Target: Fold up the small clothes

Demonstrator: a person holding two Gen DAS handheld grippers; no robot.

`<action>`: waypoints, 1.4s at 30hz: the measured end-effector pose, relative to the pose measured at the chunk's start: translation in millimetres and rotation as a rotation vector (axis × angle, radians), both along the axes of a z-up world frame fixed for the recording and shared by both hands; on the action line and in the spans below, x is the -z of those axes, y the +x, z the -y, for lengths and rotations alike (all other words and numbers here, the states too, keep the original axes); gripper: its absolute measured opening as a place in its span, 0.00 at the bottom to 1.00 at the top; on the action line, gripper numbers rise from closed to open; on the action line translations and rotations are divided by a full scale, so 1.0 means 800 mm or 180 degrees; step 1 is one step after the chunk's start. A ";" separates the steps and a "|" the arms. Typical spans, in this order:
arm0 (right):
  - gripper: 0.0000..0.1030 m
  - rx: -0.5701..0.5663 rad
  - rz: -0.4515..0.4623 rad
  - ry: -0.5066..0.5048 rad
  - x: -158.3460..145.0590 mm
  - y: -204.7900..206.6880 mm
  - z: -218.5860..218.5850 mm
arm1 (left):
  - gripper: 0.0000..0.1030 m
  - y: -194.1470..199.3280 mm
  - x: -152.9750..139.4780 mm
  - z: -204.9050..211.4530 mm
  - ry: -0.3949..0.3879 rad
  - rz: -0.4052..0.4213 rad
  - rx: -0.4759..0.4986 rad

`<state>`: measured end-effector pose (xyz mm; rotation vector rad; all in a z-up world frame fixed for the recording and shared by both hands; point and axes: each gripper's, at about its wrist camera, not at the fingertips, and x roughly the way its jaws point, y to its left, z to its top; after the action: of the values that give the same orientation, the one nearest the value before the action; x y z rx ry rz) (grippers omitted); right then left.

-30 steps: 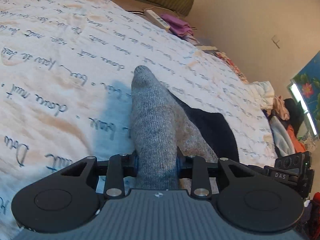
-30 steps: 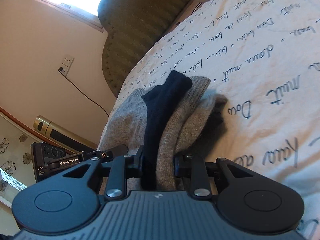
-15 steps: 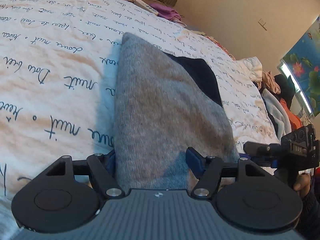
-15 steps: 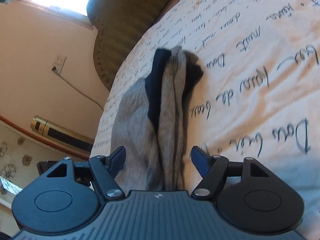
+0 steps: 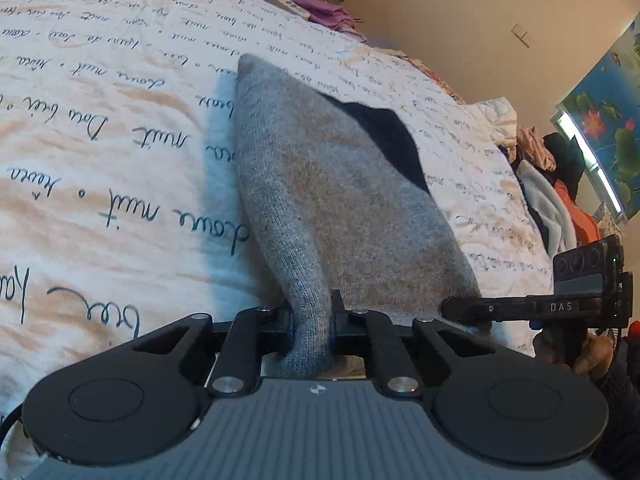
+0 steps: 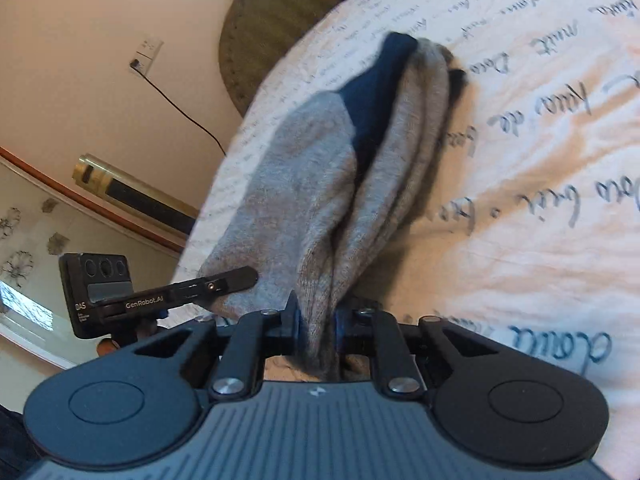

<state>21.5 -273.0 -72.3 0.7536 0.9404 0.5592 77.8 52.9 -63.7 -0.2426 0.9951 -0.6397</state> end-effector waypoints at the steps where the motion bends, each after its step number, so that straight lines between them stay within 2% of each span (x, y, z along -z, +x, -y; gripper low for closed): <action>1: 0.17 0.0077 -0.0070 0.0010 0.007 0.000 0.002 | 0.23 -0.003 0.001 -0.001 0.0023 0.0020 -0.0018; 2: 0.19 0.0115 -0.0114 0.0075 0.012 -0.001 0.005 | 0.35 -0.007 -0.002 -0.001 0.0058 0.0078 -0.0026; 5: 0.23 0.0301 -0.0051 0.0090 0.000 -0.010 0.014 | 0.37 -0.026 -0.030 -0.006 0.0304 0.0491 -0.0091; 7: 0.24 0.0439 0.0151 -0.0106 -0.023 -0.016 0.015 | 0.40 -0.043 -0.055 -0.003 0.0544 0.0926 -0.0127; 9: 0.24 0.0555 0.0423 -0.0384 -0.053 -0.014 0.007 | 0.49 -0.057 -0.075 0.011 0.0716 0.1354 -0.0111; 11: 0.27 0.0592 0.0688 -0.0484 -0.078 0.001 -0.008 | 0.61 -0.063 -0.084 0.035 0.0770 0.1658 -0.0018; 12: 0.31 0.0586 0.0779 -0.0450 -0.086 0.013 -0.016 | 0.62 -0.063 -0.081 0.048 0.0789 0.1732 0.0050; 13: 0.45 0.0594 0.0844 -0.0407 -0.091 0.025 -0.026 | 0.62 -0.064 -0.075 0.064 0.0830 0.1774 0.0139; 14: 0.64 0.0597 0.0906 -0.0377 -0.094 0.040 -0.036 | 0.62 -0.063 -0.066 0.077 0.0883 0.1790 0.0216; 15: 0.70 0.0598 0.0937 -0.0347 -0.092 0.055 -0.044 | 0.61 -0.062 -0.054 0.091 0.0983 0.1766 0.0294; 16: 0.73 0.0584 0.0895 -0.0313 -0.085 0.071 -0.047 | 0.61 -0.061 -0.042 0.102 0.1080 0.1709 0.0361; 18: 0.71 0.0592 0.0673 -0.0416 -0.064 0.097 -0.055 | 0.60 -0.064 -0.015 0.114 0.1174 0.1548 0.0537; 20: 0.70 0.0589 0.0444 -0.0598 -0.029 0.104 -0.056 | 0.61 -0.073 0.006 0.110 0.1186 0.1552 0.0562; 22: 0.70 0.0605 0.0629 -0.0475 -0.011 0.085 -0.046 | 0.61 -0.083 0.014 0.099 0.1108 0.1631 0.0536; 26: 0.70 0.0620 0.0507 -0.0577 -0.032 0.081 -0.043 | 0.58 -0.082 -0.004 0.088 0.0997 0.1541 0.0521; 31: 0.72 0.0739 0.0811 -0.0468 -0.080 0.103 -0.045 | 0.63 -0.089 -0.025 0.082 0.0964 0.1726 0.0499; 34: 0.72 0.0682 0.0682 -0.0578 -0.070 0.137 -0.059 | 0.63 -0.076 -0.008 0.086 0.0999 0.1534 0.0448; 36: 0.70 0.0616 0.0430 -0.0930 -0.041 0.157 -0.068 | 0.64 -0.072 0.010 0.088 0.1038 0.1474 0.0417; 38: 0.70 0.0597 0.0656 -0.0946 -0.028 0.147 -0.069 | 0.64 -0.079 0.011 0.087 0.1050 0.1550 0.0404; 42: 0.70 0.0659 0.0658 -0.1147 -0.055 0.113 -0.072 | 0.60 -0.098 -0.016 0.072 0.0939 0.1616 0.0365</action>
<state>112.0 -215.2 -27.9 0.4510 0.7336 0.2682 -0.6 -4.6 -50.6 0.2321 0.6023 -0.6086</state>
